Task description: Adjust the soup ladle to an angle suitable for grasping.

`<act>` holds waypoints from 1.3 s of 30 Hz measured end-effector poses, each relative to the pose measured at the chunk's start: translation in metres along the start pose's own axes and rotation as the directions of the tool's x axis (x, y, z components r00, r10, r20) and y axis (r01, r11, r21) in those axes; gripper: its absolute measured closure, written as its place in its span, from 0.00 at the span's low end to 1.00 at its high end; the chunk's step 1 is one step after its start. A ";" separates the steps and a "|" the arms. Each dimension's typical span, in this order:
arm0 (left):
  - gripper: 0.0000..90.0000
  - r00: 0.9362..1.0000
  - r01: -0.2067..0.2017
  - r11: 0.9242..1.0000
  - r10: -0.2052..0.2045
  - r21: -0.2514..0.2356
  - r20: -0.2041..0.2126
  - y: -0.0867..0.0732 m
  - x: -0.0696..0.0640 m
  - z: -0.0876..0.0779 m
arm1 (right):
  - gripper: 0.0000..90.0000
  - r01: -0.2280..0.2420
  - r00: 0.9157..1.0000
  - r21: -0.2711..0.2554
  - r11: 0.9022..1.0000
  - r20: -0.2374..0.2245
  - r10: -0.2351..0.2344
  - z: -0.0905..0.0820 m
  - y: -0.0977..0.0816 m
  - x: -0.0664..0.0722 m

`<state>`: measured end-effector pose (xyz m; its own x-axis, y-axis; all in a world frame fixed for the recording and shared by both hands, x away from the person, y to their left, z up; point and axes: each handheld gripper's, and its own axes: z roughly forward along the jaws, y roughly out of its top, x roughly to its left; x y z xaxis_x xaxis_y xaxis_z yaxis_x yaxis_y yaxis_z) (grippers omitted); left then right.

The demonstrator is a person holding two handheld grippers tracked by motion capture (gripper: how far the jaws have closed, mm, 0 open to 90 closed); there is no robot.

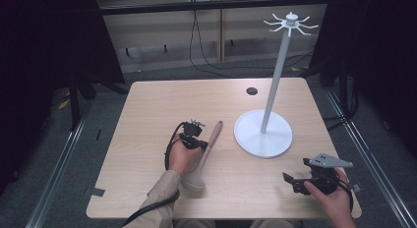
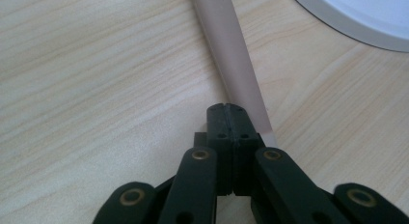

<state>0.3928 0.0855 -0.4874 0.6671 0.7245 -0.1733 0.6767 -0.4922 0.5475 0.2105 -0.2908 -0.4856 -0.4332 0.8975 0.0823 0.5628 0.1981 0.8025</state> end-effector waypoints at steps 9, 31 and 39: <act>0.82 0.999 0.033 0.999 -0.033 0.016 -0.028 0.000 0.007 -0.015 | 0.07 0.004 1.000 -0.002 1.000 0.001 -0.004 0.000 0.001 0.000; 0.58 1.000 0.027 0.983 -0.026 0.180 -0.013 -0.004 -0.016 -0.028 | 0.07 0.018 1.000 0.004 1.000 0.012 -0.018 -0.001 0.002 0.002; 0.61 1.000 0.006 0.972 -0.003 0.233 -0.014 -0.003 -0.020 -0.018 | 0.07 0.023 1.000 0.015 1.000 0.013 -0.023 0.000 0.002 0.002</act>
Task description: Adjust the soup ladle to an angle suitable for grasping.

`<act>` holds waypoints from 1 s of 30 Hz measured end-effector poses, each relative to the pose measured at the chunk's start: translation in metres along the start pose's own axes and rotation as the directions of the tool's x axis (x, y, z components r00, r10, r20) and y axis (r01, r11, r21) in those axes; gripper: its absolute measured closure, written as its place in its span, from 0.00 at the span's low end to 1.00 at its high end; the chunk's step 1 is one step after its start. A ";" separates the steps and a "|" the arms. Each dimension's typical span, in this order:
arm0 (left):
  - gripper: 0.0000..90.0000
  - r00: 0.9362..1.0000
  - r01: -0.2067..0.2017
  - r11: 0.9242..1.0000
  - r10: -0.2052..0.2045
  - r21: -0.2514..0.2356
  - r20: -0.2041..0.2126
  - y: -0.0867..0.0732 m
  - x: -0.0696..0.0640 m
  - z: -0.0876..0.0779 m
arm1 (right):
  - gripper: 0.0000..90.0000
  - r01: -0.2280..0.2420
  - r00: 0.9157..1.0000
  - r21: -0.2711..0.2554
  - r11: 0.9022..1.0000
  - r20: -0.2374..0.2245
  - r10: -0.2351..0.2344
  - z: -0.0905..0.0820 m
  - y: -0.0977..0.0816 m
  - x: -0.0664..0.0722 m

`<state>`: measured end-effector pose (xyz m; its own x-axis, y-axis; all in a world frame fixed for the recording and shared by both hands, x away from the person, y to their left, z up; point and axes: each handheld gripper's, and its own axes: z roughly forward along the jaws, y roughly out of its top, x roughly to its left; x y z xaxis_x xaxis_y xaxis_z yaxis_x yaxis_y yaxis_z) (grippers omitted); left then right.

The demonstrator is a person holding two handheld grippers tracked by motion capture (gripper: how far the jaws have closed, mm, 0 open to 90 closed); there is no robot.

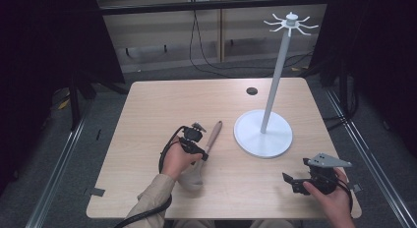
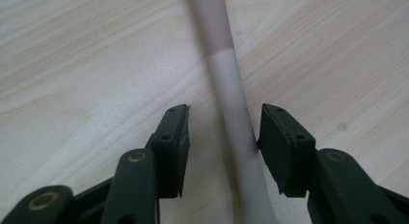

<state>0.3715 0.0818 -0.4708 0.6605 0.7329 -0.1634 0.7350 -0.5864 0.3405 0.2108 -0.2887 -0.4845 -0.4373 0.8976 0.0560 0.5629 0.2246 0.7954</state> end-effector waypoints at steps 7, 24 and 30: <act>0.72 1.000 0.019 1.000 -0.019 0.024 -0.020 0.004 -0.006 0.002 | 0.07 0.004 1.000 0.002 1.000 0.001 -0.004 0.000 0.000 0.000; 0.88 0.981 0.193 0.980 -0.193 0.054 0.007 0.004 -0.003 0.001 | 0.07 -0.010 1.000 -0.005 1.000 0.003 0.010 0.000 0.000 -0.001; 0.88 0.988 0.151 0.988 -0.151 0.030 0.020 -0.004 0.001 -0.005 | 0.07 -0.015 1.000 -0.011 1.000 -0.012 0.015 0.000 0.001 0.000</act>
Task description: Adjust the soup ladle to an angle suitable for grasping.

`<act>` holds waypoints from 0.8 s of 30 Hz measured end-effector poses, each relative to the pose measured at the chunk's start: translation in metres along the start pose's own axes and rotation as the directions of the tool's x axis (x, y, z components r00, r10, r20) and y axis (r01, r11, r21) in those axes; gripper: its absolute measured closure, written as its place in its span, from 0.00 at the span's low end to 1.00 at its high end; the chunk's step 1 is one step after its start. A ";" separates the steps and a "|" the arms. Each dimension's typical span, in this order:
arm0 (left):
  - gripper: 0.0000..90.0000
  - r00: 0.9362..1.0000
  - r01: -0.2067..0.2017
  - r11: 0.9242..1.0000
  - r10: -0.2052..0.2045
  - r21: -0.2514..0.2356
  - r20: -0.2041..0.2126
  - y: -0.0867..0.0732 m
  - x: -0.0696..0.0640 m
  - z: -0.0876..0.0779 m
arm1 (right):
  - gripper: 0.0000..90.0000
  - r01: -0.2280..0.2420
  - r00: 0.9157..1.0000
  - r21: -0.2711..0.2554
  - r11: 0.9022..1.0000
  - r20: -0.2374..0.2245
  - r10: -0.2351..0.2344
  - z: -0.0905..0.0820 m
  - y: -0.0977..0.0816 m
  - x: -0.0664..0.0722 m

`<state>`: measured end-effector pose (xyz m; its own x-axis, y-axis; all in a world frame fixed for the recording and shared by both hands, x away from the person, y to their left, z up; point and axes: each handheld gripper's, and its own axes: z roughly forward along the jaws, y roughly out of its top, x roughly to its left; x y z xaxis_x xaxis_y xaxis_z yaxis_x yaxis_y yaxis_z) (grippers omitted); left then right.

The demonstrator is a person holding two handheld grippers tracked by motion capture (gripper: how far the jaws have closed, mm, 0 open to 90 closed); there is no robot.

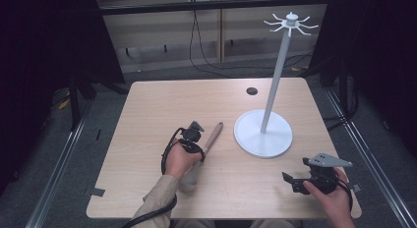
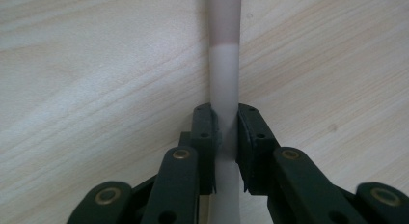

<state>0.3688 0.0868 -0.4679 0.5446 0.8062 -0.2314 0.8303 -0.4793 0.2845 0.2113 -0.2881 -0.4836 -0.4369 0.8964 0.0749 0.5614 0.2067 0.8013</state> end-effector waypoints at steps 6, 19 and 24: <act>0.88 0.999 -0.038 0.997 0.041 -0.073 0.033 -0.005 0.001 -0.013 | 0.06 -0.005 1.000 -0.005 1.000 -0.026 0.005 0.003 0.002 0.002; 0.88 0.983 -0.117 0.953 0.152 -0.278 0.105 -0.017 -0.010 -0.044 | 0.05 -0.037 0.989 -0.084 0.996 -0.144 0.024 0.010 0.029 0.027; 0.88 0.978 -0.123 0.936 0.170 -0.329 0.117 -0.020 -0.015 -0.050 | 0.07 -0.054 0.984 -0.100 0.993 -0.177 0.036 0.017 0.039 0.040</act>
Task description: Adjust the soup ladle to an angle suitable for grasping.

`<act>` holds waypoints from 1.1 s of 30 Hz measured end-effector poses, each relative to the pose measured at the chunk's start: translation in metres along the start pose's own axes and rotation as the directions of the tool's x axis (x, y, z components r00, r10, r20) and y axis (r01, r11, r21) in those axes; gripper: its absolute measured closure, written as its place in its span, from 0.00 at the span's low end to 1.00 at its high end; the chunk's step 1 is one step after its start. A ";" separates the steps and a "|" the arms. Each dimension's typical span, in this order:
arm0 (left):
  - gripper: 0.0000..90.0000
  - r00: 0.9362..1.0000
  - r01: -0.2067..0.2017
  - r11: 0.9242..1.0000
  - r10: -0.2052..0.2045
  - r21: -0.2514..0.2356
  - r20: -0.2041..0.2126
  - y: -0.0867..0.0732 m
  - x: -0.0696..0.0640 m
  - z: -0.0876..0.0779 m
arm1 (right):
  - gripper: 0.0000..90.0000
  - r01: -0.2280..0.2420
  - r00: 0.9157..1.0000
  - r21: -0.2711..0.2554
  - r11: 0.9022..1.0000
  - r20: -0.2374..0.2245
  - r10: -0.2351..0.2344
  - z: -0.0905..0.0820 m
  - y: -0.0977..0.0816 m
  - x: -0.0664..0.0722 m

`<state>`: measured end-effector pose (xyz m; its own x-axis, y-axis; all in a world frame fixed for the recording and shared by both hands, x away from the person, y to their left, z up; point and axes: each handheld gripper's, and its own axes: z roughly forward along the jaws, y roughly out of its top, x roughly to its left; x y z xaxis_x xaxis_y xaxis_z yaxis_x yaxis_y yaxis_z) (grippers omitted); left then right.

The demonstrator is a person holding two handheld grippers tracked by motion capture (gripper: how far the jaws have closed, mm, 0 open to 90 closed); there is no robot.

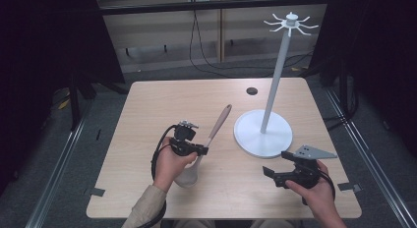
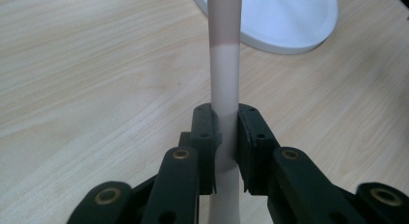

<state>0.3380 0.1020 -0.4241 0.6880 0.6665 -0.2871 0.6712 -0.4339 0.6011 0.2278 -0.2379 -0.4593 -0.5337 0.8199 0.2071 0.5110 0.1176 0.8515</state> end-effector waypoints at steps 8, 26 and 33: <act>0.88 0.999 -0.036 0.998 0.037 -0.057 0.009 0.000 -0.010 -0.005 | 0.13 -0.022 0.998 -0.020 1.000 -0.061 0.021 0.027 0.014 0.027; 0.87 0.991 -0.112 0.982 0.121 -0.152 0.052 -0.004 -0.040 -0.011 | 0.33 -0.114 0.985 -0.088 0.990 -0.137 0.101 0.057 0.059 0.052; 0.87 0.987 -0.132 0.977 0.145 -0.170 0.064 -0.004 -0.049 -0.011 | 0.43 -0.124 0.984 -0.105 0.987 -0.139 0.109 0.060 0.069 0.058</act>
<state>0.2984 0.0778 -0.4048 0.7939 0.5569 -0.2441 0.5177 -0.4085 0.7517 0.2725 -0.1488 -0.4169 -0.5631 0.7422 0.3633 0.4998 -0.0442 0.8650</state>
